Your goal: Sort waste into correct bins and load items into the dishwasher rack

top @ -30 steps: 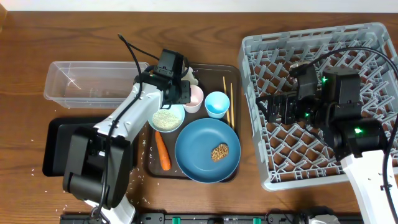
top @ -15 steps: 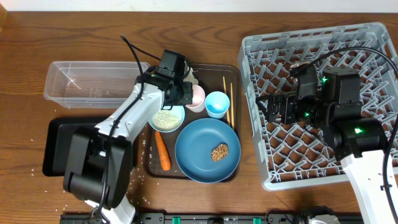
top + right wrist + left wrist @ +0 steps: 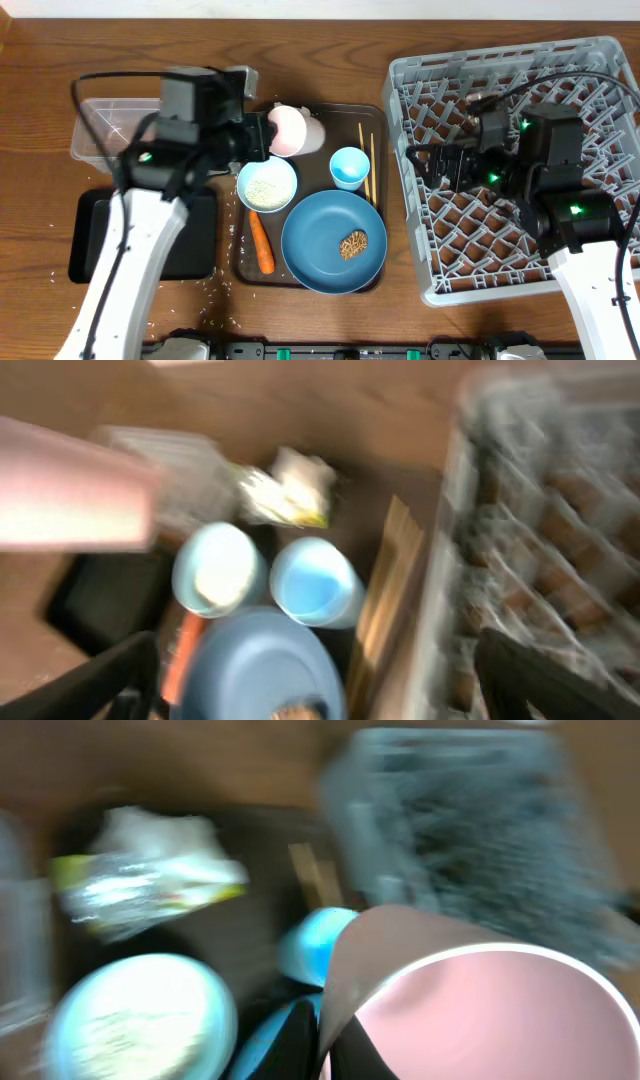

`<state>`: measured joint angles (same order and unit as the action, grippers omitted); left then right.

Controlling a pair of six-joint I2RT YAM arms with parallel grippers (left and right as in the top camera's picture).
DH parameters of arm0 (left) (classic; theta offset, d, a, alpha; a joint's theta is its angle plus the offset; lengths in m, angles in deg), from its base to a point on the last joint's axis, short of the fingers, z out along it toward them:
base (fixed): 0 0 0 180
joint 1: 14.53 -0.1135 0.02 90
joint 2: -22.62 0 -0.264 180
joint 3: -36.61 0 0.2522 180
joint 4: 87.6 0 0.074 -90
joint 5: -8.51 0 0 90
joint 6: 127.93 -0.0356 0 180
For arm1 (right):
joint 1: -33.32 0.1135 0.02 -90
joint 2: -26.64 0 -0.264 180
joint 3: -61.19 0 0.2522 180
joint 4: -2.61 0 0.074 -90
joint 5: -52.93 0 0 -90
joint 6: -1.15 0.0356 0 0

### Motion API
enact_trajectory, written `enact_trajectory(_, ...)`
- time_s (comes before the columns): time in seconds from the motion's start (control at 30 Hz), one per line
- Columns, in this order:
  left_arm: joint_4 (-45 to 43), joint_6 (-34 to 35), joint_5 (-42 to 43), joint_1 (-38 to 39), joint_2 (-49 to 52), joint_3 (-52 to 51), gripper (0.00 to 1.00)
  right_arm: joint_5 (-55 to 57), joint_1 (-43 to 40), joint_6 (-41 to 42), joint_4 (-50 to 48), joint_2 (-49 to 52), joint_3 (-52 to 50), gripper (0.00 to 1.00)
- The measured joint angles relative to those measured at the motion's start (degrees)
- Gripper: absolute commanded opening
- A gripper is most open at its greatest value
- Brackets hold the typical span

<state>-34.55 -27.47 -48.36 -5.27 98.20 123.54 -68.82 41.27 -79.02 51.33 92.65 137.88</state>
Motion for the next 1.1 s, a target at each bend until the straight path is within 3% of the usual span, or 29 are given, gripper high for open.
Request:
enact_trajectory(0.23, -3.3, -3.2, 27.8, -3.5, -1.7, 0.0, 0.06, -26.1, 0.5, -1.4, -19.0, 0.0, 0.2, 0.86)
enact_trajectory(0.37, -6.3, -3.4, 40.6, -3.5, -1.7, 0.0, 0.06, -35.0, 3.8, -1.8, -22.2, 0.0, 0.2, 0.87)
enact_trajectory(0.5, -7.7, -3.4, 49.4, -3.5, -1.7, 0.0, 0.06, -36.4, 7.2, -2.6, -22.5, 0.0, 0.2, 0.89)
enact_trajectory(0.7, -7.8, -3.4, 53.9, -3.5, -1.7, 0.0, 0.06, -35.7, 12.2, -4.0, -23.5, 0.3, 0.2, 0.85)
enact_trajectory(0.87, -7.8, -3.3, 55.1, -3.5, -1.7, 0.0, 0.06, -35.5, 14.0, -4.8, -26.2, 0.6, 0.2, 0.74)
enact_trajectory(1.03, -7.8, -3.2, 55.1, -3.7, -1.7, 0.0, 0.06, -36.1, 14.0, -4.4, -27.8, 0.6, 0.2, 0.55)
enact_trajectory(1.1, -7.9, -3.2, 55.0, -3.7, -1.7, 0.0, 0.07, -36.2, 14.0, -3.9, -27.8, 0.6, 0.2, 0.54)
